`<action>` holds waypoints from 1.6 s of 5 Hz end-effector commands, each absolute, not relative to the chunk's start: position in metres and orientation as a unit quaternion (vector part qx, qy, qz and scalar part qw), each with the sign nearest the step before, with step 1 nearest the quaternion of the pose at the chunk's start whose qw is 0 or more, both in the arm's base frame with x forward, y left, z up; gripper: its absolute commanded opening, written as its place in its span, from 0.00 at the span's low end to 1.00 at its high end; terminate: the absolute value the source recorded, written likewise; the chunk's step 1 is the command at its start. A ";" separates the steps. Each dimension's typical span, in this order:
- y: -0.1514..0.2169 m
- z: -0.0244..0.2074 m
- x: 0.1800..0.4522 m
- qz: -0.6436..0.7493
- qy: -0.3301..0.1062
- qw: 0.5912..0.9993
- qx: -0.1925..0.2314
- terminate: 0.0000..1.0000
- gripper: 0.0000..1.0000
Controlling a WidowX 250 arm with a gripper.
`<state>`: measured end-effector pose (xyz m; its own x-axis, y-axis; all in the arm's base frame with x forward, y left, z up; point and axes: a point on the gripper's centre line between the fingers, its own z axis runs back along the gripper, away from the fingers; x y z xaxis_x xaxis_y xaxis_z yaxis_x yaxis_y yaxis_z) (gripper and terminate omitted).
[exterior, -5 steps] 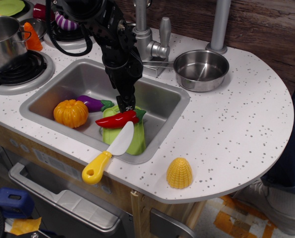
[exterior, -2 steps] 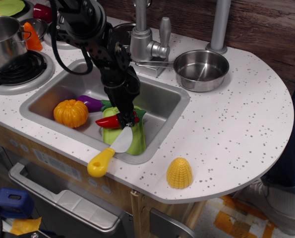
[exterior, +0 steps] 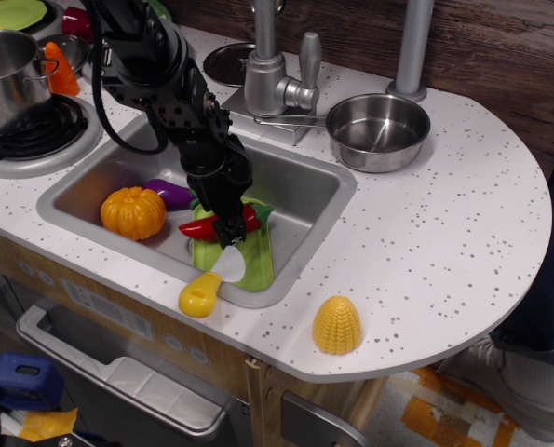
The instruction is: Put pepper in pot or pan
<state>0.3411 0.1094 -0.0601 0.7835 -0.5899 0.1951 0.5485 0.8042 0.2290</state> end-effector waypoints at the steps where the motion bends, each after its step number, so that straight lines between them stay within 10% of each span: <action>1: 0.118 -0.058 0.344 -0.298 -0.145 0.940 0.085 0.00 0.00; 6: 0.073 0.053 0.382 -0.332 -0.176 0.905 0.199 0.00 0.00; 8: 0.031 0.077 0.413 -0.328 -0.181 0.911 0.170 0.00 0.00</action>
<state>0.4140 0.0289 0.0626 0.7410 -0.6468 0.1802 0.5432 0.7353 0.4054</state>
